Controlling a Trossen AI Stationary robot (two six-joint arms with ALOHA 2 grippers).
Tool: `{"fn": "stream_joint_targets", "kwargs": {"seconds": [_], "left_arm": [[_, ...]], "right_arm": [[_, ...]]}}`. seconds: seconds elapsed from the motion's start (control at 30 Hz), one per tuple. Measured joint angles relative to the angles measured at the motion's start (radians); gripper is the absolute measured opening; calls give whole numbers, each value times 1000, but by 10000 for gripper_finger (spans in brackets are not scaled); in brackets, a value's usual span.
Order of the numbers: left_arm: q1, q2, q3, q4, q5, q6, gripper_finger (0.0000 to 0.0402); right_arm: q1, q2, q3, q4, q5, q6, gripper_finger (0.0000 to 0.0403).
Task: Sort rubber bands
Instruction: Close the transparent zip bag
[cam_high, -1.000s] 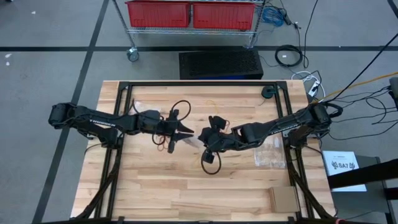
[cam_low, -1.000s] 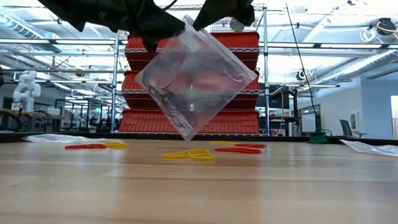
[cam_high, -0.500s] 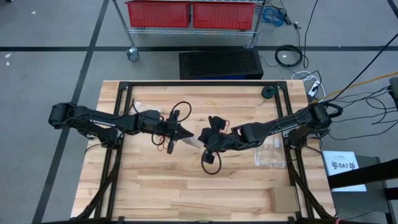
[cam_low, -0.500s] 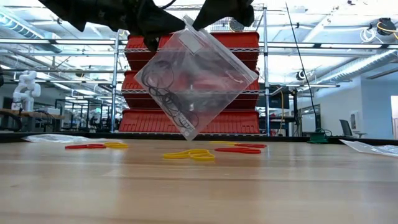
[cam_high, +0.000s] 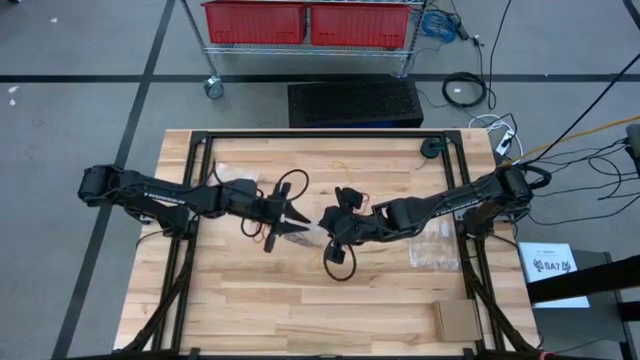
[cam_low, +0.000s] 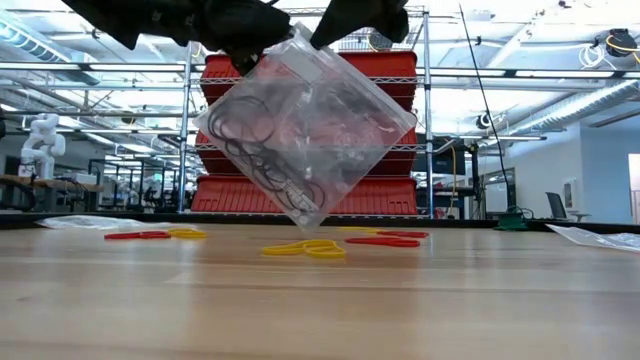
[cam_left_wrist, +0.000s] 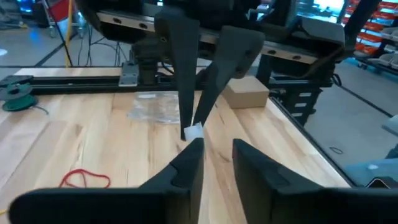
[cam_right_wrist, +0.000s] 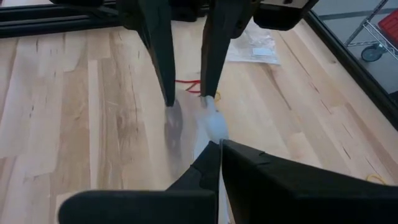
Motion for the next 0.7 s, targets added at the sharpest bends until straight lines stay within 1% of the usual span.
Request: {"fn": "stream_joint_targets", "kwargs": {"seconds": [0.1, 0.17, 0.3, 0.43, 0.47, 0.6, 0.7], "left_arm": [[0, 0, 0, -7, -68, -1, 95], [2, 2, 0, -9, -90, -2, 88], [0, 18, 1, -10, -90, -3, 62], [0, 37, 1, -2, -92, 1, 14], [1, 39, 1, 5, -94, 1, 8], [1, 39, 1, 34, -95, 1, 4], [1, 36, 1, 44, -96, 9, 3]], "right_arm": [[0, 0, 0, 1, 1, 0, 0], [0, 0, 0, 2, 1, 0, 0], [0, 0, 0, 8, 1, -5, 0], [0, 0, 0, 10, 1, -7, 0], [0, 0, 0, 10, 0, -7, 0], [0, 0, 0, 19, -4, -5, 3], [0, -3, 0, 17, -4, -3, 16]]}}
